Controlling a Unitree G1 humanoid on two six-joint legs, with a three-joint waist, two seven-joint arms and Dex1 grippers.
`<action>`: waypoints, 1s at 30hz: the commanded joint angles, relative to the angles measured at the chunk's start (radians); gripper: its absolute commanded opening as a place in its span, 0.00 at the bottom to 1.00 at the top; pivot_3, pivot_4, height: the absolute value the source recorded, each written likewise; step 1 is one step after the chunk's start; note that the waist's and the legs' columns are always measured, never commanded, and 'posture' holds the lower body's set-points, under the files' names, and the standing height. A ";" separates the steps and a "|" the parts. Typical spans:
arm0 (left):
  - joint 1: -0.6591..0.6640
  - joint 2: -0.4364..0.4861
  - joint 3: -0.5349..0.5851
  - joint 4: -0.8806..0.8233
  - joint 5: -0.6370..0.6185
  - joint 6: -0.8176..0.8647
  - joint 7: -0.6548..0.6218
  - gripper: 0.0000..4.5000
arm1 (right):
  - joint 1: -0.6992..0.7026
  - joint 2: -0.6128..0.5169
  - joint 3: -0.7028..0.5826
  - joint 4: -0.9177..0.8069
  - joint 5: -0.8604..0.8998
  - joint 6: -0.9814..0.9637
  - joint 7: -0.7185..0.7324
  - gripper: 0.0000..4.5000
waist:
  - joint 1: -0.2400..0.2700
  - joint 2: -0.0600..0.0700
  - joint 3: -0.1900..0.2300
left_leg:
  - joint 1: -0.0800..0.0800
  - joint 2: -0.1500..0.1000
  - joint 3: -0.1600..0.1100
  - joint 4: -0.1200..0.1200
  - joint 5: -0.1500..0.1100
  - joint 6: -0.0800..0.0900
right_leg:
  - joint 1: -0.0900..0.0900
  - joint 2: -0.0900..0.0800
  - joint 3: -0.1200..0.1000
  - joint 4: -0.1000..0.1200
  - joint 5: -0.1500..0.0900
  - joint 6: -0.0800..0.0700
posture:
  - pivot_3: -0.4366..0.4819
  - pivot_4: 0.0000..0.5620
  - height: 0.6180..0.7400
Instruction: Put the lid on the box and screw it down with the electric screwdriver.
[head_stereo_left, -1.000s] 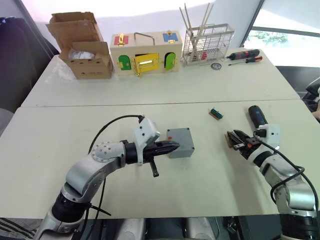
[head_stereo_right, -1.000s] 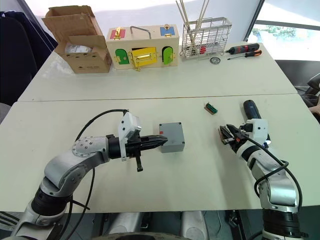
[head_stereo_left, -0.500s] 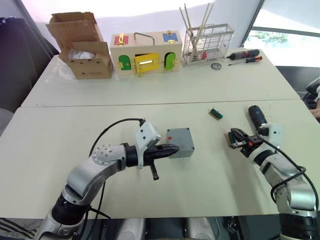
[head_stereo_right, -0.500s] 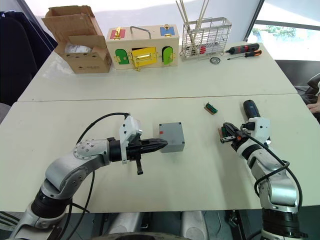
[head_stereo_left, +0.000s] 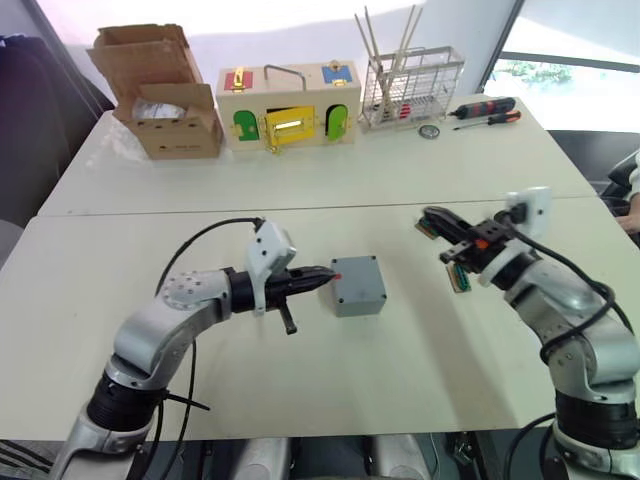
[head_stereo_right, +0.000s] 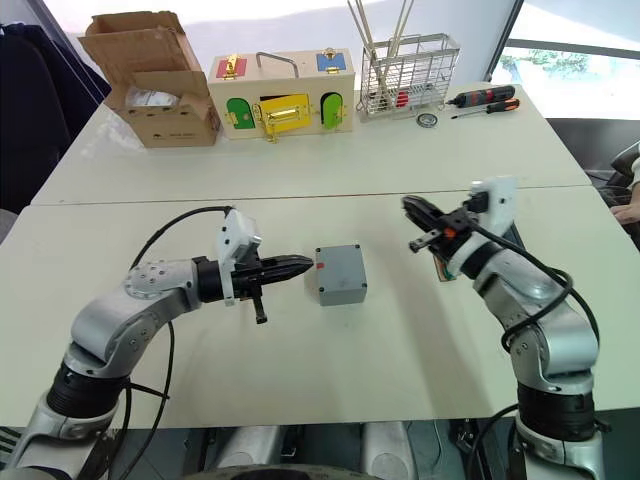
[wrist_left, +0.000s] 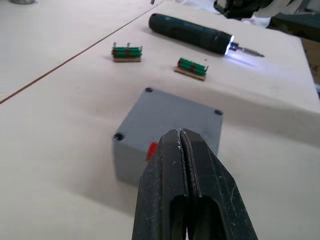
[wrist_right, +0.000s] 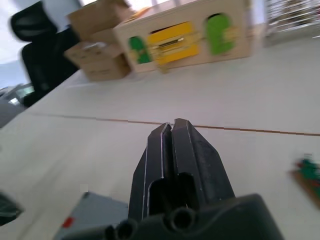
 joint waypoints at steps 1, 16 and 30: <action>0.003 0.036 0.051 -0.007 -0.014 -0.015 -0.028 0.00 | -0.019 -0.019 0.079 -0.017 0.026 0.017 0.077 0.01 | 0.001 0.000 0.000 | 0.000 0.000 0.000 0.000 0.000 0.000 | 0.000 0.000 0.000 0.000 0.000 0.000 | 0.48 0.27 0.95; 0.025 0.032 0.031 -0.057 -0.001 -0.004 0.013 0.00 | 0.021 -0.016 0.153 0.074 -0.061 -0.065 0.131 0.01 | 0.001 0.000 0.000 | 0.000 0.000 0.000 0.000 0.000 0.001 | 0.000 0.000 0.000 0.000 0.000 0.000 | 0.48 0.27 0.95; 0.032 0.021 0.017 -0.071 0.000 -0.004 0.032 0.00 | 0.021 -0.003 0.156 0.127 -0.105 -0.112 0.130 0.01 | 0.001 0.000 0.000 | 0.000 0.000 0.000 0.000 0.000 0.000 | 0.000 0.000 0.000 0.000 0.000 0.000 | 0.48 0.27 0.95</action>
